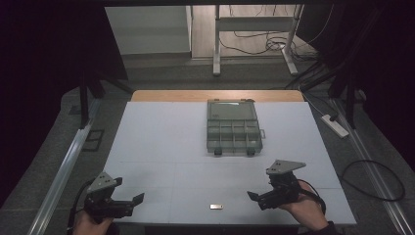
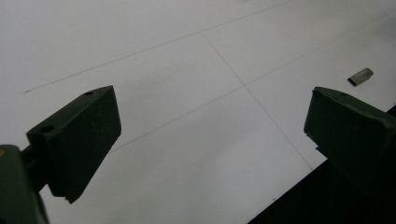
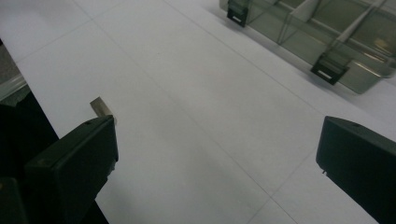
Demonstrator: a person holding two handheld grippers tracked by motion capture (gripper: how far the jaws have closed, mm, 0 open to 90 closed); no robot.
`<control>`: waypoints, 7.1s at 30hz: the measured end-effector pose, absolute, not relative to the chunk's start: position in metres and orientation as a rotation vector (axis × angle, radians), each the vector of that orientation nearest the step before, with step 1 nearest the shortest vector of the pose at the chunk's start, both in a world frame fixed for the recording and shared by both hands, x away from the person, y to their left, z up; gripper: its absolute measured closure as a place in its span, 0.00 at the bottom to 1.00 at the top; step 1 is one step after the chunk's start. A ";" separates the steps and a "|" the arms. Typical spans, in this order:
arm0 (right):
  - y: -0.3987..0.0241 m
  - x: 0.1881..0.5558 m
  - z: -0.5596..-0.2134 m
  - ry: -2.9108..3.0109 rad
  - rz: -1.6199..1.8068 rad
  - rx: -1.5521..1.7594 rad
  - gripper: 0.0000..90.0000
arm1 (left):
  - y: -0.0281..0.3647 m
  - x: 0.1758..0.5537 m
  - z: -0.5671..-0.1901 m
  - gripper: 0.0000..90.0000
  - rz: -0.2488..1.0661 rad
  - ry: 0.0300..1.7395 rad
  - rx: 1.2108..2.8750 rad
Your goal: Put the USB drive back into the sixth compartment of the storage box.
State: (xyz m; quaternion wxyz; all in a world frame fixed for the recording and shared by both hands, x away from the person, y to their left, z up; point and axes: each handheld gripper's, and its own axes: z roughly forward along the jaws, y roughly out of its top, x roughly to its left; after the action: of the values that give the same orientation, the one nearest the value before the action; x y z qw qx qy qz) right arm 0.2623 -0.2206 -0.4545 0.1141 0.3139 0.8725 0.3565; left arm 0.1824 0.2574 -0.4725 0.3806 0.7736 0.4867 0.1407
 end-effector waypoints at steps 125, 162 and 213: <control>-0.096 0.262 -0.503 3.005 0.631 0.380 0.87 | 0.260 0.183 -0.473 0.04 0.339 1.232 1.953; -0.125 0.312 -0.462 2.838 0.896 0.681 0.87 | 0.253 0.185 -0.473 0.06 0.342 1.200 2.034; -0.138 0.392 -0.451 2.623 0.940 0.904 0.87 | 0.251 0.185 -0.473 0.05 0.312 1.135 2.059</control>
State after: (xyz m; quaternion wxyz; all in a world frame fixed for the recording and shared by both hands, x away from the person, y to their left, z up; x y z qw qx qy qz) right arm 0.3923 -0.1376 -0.4508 0.1061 0.3070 0.8903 0.3191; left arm 0.1850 0.2510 -0.4734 0.3757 0.8045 0.4436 0.1219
